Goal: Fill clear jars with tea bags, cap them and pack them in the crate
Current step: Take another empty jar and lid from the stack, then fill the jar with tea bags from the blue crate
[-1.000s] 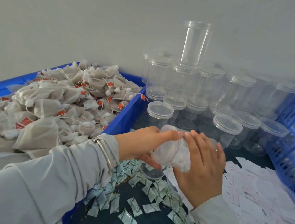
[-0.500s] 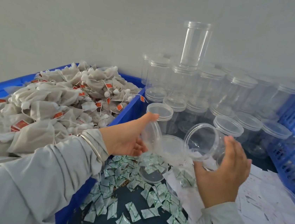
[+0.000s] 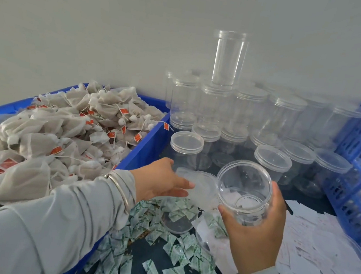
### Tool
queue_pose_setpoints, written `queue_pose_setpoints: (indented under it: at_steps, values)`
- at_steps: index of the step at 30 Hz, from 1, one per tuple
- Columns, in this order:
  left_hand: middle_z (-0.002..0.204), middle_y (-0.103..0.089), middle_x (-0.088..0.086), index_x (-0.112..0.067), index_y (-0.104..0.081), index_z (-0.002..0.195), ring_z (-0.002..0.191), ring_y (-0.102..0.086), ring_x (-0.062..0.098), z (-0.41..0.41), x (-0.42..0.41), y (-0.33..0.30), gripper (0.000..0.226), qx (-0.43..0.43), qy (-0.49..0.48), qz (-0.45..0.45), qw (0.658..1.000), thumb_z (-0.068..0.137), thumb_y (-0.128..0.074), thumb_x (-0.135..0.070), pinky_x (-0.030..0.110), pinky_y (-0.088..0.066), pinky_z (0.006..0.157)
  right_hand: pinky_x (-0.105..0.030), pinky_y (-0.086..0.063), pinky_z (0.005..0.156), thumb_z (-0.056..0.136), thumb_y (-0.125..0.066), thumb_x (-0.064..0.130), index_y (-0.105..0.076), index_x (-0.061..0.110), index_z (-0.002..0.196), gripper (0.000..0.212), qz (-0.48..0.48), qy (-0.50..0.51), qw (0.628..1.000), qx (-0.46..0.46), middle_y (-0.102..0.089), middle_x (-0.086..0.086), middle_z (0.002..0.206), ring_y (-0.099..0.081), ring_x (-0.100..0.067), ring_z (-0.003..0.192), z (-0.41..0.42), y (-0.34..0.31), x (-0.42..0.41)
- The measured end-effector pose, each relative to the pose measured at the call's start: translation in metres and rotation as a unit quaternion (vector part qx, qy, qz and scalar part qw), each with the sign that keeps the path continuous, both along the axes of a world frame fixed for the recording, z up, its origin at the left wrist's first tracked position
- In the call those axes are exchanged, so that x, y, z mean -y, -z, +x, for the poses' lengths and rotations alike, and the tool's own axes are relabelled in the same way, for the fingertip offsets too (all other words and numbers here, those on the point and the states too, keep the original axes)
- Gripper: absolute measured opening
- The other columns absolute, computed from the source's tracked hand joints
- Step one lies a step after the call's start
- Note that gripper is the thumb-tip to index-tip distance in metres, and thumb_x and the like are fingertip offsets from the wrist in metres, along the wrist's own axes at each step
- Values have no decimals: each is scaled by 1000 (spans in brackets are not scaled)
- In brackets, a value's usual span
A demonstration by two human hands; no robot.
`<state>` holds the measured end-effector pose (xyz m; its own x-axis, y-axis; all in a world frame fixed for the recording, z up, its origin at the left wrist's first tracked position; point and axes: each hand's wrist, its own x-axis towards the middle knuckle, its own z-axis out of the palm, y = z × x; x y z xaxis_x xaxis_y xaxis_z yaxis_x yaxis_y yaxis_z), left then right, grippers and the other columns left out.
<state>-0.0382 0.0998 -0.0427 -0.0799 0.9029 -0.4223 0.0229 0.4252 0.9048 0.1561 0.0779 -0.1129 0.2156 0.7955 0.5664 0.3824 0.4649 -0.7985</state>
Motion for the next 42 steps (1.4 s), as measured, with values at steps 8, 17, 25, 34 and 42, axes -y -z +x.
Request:
queue_pose_setpoints:
  at_steps: [8,17,25,34,42]
  values:
    - [85,-71,13,-7,-45,91,71,-73,17,15,-13,10,35,-182,69,-14,981,81,-74,-23,27,-59,70,-26,-32,98,51,-91,10,-34,32,140,108,-14,-7,1000,-5,-41,1,142,-37,-13,130,3,5,1]
    - [91,-70,7,-6,-55,123,69,-70,10,-27,-10,-18,39,-236,44,104,965,87,-67,-14,23,-58,68,1,-39,78,45,-91,14,-37,35,137,109,-24,-70,997,-29,-47,3,136,-44,7,114,-6,3,10]
    - [98,-69,3,-8,-71,100,88,-63,19,-143,12,-53,22,-642,32,27,766,93,-52,-18,29,-49,75,-30,-39,99,42,-92,18,-40,29,138,109,-40,-126,991,-16,-50,12,132,-46,-3,123,-32,-1,30]
    - [104,-69,-2,-28,-66,112,84,-65,14,-150,23,-55,36,-642,233,-123,720,78,-74,-37,21,-47,61,-1,-39,80,41,-84,42,-40,36,137,106,-67,-197,978,-26,-48,30,126,-42,18,116,-56,1,40]
    - [85,-60,-7,-20,-63,90,77,-54,12,-158,25,-57,13,-635,129,-4,762,91,-59,-33,25,-42,69,7,-31,82,41,-81,43,-43,39,132,99,-83,-226,968,-70,-46,41,123,-40,18,118,-65,2,43]
